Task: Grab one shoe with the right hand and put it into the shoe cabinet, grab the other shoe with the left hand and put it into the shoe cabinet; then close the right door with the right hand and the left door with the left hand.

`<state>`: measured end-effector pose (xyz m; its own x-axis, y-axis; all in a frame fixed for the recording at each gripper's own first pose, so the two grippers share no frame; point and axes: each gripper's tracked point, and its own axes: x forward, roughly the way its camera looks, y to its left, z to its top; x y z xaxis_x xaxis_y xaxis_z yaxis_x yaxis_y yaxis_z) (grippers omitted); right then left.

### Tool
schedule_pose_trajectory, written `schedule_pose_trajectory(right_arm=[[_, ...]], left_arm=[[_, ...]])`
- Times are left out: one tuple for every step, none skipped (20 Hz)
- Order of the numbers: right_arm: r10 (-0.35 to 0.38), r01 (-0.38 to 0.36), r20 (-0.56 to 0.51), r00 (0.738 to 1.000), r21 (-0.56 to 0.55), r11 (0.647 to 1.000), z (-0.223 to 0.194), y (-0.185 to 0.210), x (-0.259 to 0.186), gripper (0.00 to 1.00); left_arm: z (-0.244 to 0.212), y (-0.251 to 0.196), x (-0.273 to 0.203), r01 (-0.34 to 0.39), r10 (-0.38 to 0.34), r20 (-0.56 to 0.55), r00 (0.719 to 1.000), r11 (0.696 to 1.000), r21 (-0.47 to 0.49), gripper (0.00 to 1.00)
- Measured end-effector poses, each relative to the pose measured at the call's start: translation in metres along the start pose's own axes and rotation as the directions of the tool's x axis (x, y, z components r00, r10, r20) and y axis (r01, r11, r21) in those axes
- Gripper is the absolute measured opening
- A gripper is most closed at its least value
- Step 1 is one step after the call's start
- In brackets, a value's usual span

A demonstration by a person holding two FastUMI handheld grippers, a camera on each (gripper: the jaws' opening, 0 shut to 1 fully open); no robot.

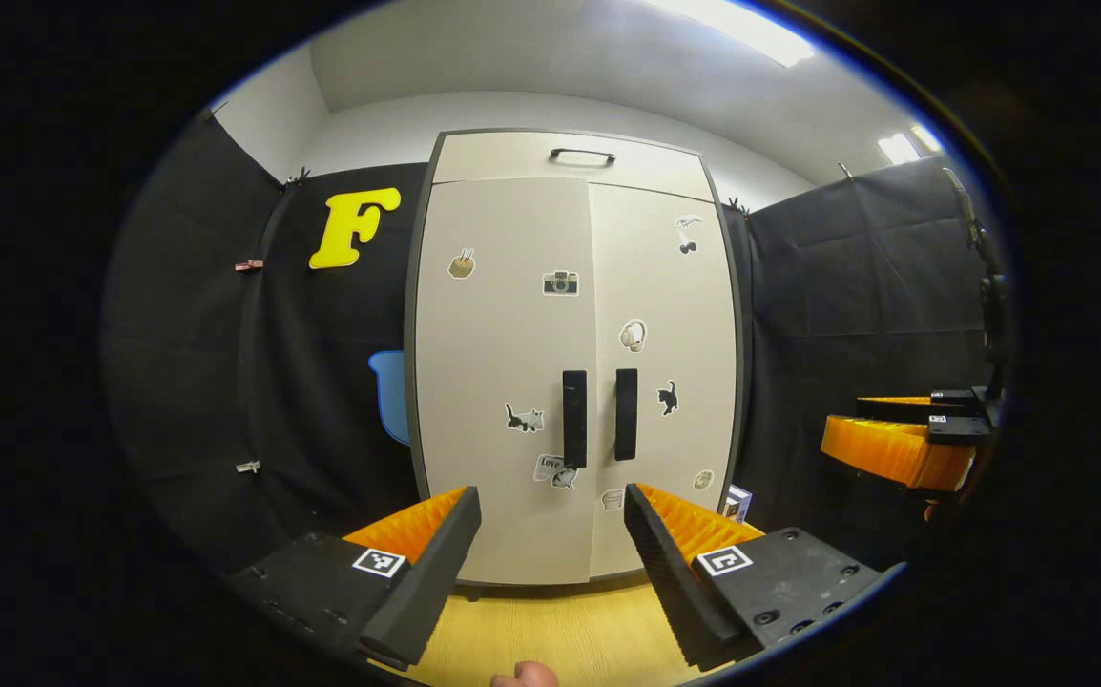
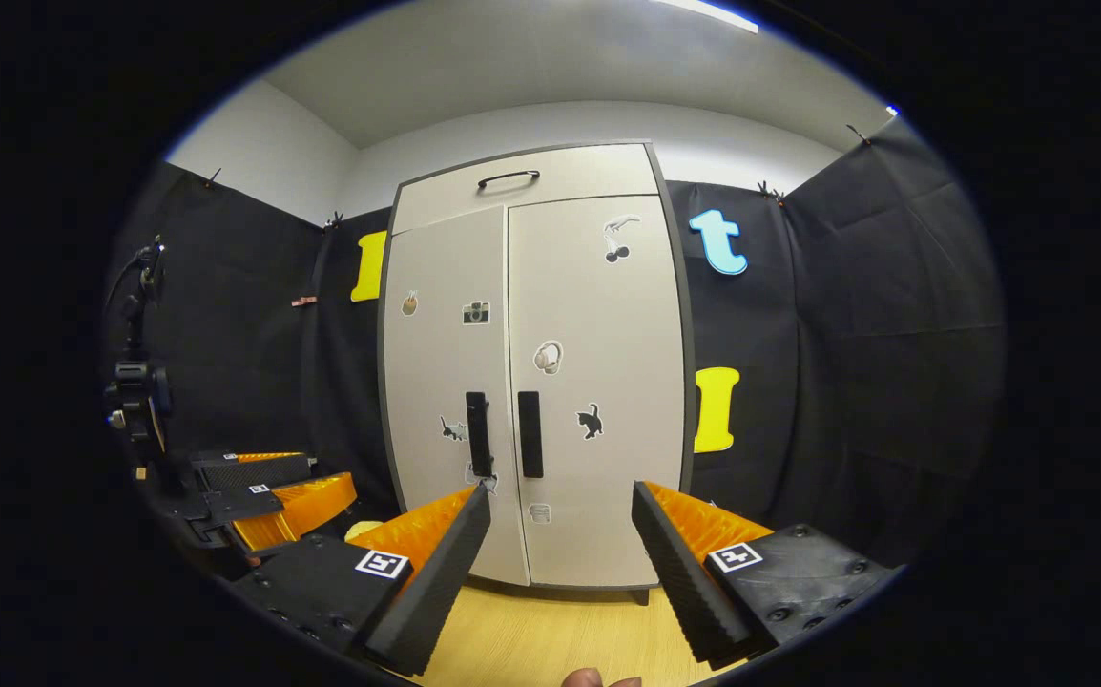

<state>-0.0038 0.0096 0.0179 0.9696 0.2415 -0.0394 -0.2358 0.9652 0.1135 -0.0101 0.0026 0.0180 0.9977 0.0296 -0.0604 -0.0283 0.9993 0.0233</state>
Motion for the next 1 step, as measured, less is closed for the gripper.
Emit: schedule_pose_trajectory(right_arm=[[-0.001, 0.001, -0.001, 1.000, 0.000, 1.000, -0.0003, -0.0004, 0.0002, 0.98]], left_arm=[[-0.0007, -0.0005, 0.0000, 0.001, -0.001, 0.001, 1.000, 1.000, 0.000, 0.95]])
